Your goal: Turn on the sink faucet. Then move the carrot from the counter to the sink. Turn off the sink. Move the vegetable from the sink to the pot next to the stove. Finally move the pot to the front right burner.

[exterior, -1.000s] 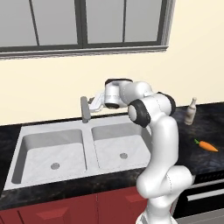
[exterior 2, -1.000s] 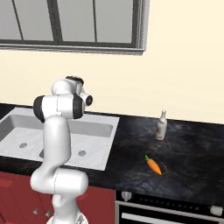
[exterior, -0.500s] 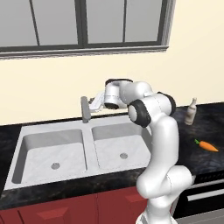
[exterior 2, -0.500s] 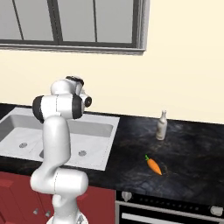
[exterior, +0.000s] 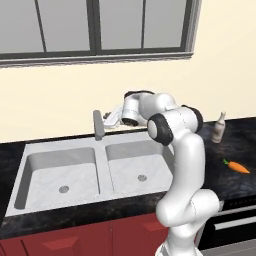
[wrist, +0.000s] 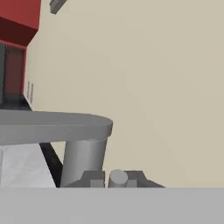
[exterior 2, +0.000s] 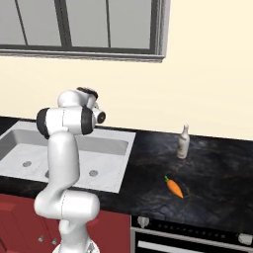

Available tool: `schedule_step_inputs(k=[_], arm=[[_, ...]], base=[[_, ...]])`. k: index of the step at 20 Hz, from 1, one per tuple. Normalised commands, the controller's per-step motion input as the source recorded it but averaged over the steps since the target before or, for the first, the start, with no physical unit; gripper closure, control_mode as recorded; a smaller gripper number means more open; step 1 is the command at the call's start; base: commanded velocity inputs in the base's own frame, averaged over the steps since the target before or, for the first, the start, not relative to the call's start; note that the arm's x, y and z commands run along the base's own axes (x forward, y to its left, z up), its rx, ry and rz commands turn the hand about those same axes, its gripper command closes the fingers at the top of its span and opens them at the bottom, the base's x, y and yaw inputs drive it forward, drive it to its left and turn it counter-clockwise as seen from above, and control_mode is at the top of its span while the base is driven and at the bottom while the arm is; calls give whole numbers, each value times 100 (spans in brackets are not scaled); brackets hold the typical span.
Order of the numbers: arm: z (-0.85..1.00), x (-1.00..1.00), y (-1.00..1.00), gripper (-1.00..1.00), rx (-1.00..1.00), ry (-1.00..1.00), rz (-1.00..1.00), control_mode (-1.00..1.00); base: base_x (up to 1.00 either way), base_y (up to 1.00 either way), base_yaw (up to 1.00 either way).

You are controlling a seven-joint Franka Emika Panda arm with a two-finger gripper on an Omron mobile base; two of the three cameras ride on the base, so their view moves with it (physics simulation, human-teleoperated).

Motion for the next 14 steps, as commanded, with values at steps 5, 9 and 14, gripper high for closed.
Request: schedule_step_inputs(k=[5,9,14], arm=[[-21,0,-65,100,4,0,0,-100],[-18,0,-63,100,3,0,-1,-100],[-19,0,-61,100,3,0,-1,-100]], base=[[0,0,0],[0,0,0],[0,0,0]])
